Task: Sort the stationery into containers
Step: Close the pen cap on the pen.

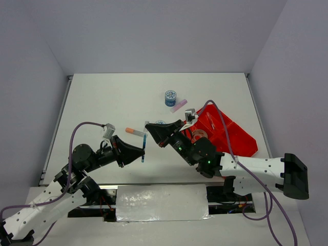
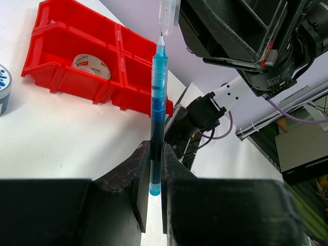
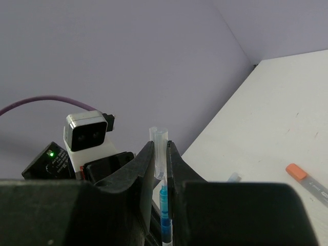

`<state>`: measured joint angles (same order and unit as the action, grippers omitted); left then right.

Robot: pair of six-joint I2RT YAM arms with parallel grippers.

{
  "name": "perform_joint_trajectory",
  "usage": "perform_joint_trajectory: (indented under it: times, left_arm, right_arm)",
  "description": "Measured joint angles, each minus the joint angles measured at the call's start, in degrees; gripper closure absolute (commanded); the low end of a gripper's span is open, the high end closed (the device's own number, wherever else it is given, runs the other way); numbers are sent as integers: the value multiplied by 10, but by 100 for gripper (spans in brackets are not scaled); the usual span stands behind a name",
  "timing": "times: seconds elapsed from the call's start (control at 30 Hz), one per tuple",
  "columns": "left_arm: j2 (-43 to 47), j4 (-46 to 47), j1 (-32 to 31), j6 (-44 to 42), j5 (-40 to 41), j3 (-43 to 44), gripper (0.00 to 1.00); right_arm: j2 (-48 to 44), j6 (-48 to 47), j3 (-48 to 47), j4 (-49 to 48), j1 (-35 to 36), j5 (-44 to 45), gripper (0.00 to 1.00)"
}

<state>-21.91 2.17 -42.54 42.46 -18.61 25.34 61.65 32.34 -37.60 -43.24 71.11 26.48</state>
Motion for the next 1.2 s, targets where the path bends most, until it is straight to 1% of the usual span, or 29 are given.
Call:
perform_joint_trajectory:
  times: [1.2]
  left_arm:
    - [8, 0, 0, -1, 6, -8, 100]
  right_arm:
    - [5, -2, -3, 24, 0, -7, 100]
